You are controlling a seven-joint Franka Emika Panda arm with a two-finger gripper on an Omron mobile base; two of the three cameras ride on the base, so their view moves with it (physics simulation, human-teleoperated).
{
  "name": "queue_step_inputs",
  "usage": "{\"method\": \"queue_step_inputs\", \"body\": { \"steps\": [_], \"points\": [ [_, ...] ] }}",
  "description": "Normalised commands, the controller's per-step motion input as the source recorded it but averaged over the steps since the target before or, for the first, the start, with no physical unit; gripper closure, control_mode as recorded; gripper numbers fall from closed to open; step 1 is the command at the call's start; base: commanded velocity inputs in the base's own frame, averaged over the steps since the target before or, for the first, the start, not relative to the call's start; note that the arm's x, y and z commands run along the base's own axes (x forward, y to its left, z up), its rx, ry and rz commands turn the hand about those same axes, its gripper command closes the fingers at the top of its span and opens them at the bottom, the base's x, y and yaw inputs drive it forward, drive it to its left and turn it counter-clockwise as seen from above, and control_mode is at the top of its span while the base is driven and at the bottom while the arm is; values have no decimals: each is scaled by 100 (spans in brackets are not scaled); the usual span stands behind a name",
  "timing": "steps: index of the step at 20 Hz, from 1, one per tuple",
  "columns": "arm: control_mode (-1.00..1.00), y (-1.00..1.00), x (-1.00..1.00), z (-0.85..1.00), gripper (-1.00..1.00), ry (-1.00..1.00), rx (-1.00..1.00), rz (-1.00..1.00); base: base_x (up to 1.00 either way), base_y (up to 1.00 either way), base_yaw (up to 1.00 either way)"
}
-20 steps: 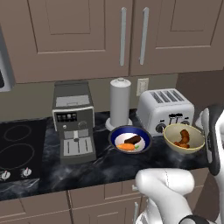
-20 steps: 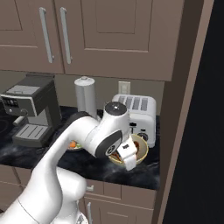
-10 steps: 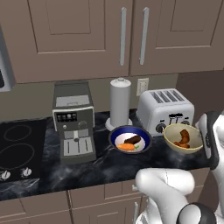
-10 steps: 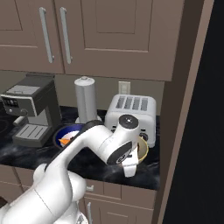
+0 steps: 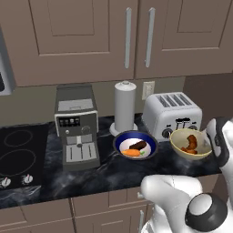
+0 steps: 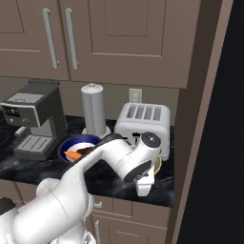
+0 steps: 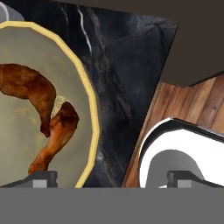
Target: Place the bowl with the sweet potato and carrot on the top shelf of the fridge. Place the bowl with the chicken drumsticks on the second highest shelf of the fridge.
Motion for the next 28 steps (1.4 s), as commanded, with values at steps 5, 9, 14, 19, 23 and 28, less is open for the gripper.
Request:
{"method": "queue_step_inputs", "body": {
  "steps": [5, 9, 14, 19, 23, 28],
  "points": [
    [-100, 0, 42, -15, -100, 5, 0, -4, 0, 0, 0],
    [-100, 0, 29, -35, -100, 7, 0, -4, 0, 0, 0],
    [-100, 0, 22, -38, -100, 7, 0, -3, 0, 0, 0],
    [-100, -4, 3, -41, -100, 8, 0, -2, 0, 0, 0],
    [-100, -15, -8, -44, 100, 8, 0, -6, 0, 0, 0],
    [-100, 0, 0, -3, 100, 0, 0, 0, 0, 0, 0]
  ]
}}
